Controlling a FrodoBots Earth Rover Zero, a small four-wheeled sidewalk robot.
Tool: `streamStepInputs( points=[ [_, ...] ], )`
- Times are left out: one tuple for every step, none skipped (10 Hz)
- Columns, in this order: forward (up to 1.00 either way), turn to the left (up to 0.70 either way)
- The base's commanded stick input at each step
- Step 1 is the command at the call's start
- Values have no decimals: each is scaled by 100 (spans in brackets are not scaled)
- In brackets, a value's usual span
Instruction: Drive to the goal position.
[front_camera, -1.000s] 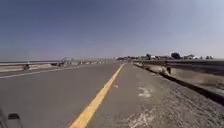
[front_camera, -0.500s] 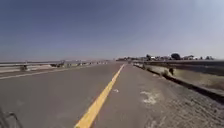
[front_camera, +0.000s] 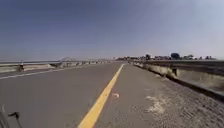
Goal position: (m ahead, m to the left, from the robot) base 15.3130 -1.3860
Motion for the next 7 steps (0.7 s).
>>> streamStepInputs(
  points=[
    [50,0],
    [50,0],
    [50,0],
    [50,0],
    [50,0],
    [50,0],
    [50,0]
  ],
)
